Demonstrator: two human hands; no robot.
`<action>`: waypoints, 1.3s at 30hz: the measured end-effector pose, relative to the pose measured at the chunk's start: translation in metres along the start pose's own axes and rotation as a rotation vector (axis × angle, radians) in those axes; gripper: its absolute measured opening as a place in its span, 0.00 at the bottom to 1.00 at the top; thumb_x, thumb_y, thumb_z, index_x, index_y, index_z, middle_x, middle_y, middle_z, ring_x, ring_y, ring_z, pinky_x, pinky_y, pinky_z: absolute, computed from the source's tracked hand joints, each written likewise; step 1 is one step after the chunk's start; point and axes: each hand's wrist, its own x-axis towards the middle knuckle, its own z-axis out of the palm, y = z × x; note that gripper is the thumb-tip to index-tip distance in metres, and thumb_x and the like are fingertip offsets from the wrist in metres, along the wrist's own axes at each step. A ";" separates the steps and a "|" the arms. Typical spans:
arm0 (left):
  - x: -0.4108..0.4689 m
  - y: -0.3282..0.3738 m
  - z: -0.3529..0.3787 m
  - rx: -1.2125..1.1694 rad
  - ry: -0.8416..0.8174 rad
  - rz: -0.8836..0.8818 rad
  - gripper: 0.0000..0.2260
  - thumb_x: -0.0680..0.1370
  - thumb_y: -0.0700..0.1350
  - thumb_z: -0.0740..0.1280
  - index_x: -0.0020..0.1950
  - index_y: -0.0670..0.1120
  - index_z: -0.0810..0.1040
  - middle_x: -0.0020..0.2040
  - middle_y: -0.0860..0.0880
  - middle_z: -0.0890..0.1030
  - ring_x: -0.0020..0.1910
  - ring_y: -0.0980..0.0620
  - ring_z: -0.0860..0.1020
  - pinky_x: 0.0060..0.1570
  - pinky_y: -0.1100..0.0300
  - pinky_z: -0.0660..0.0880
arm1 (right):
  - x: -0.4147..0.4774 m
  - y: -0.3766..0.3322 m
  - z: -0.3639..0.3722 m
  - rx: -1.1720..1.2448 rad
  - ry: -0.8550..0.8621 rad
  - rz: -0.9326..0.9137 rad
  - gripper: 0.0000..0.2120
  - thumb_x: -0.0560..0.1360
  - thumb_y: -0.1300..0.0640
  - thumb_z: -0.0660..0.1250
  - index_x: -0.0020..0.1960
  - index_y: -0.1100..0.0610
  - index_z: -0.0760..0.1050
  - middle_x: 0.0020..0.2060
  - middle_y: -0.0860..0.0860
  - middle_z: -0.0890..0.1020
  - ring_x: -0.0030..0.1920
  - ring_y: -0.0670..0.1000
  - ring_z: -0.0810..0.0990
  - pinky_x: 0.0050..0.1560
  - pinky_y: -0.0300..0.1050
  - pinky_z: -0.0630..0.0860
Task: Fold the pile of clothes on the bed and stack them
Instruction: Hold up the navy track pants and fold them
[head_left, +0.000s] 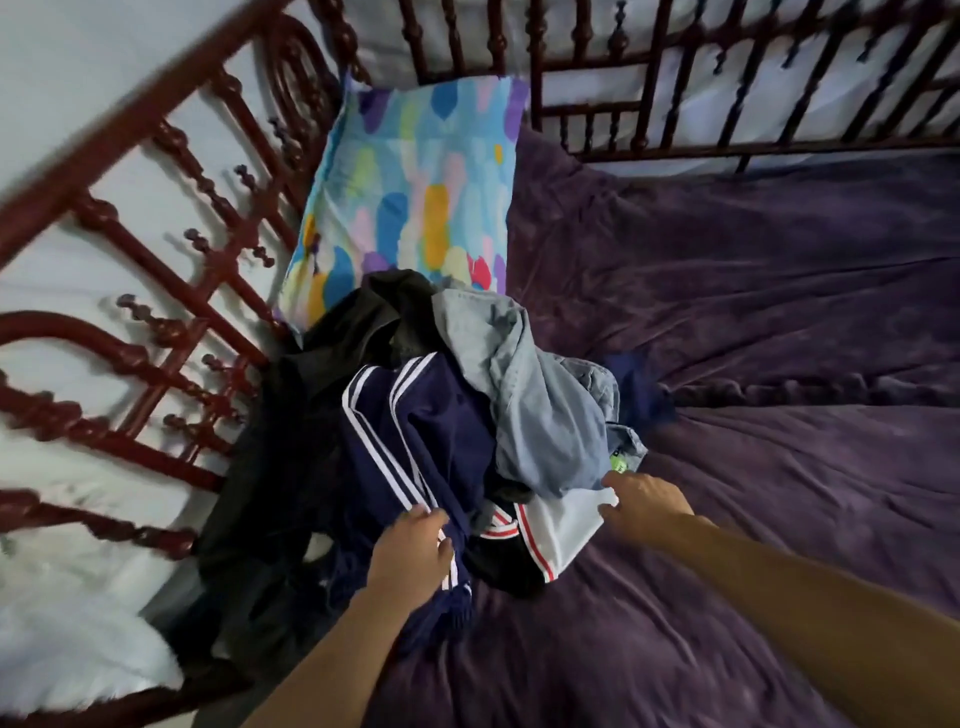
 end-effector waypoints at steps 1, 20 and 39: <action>0.018 -0.014 0.002 0.046 -0.027 0.043 0.13 0.79 0.49 0.60 0.60 0.47 0.74 0.54 0.50 0.74 0.56 0.49 0.74 0.52 0.54 0.73 | 0.010 -0.009 0.003 0.000 -0.013 0.019 0.20 0.76 0.44 0.60 0.66 0.48 0.68 0.62 0.50 0.77 0.60 0.55 0.77 0.56 0.49 0.74; 0.031 -0.151 0.040 -0.067 -0.053 0.081 0.10 0.76 0.38 0.61 0.54 0.48 0.77 0.51 0.53 0.78 0.56 0.50 0.75 0.55 0.56 0.69 | 0.051 -0.214 0.082 0.499 -0.148 -0.070 0.18 0.69 0.62 0.63 0.58 0.53 0.75 0.52 0.56 0.82 0.53 0.59 0.78 0.49 0.47 0.73; -0.047 0.118 -0.186 -0.481 0.344 0.518 0.13 0.75 0.47 0.71 0.33 0.42 0.78 0.31 0.45 0.78 0.33 0.49 0.74 0.38 0.54 0.69 | -0.148 -0.055 -0.170 0.848 0.610 -0.196 0.12 0.67 0.61 0.77 0.36 0.46 0.78 0.31 0.42 0.81 0.35 0.43 0.77 0.38 0.41 0.75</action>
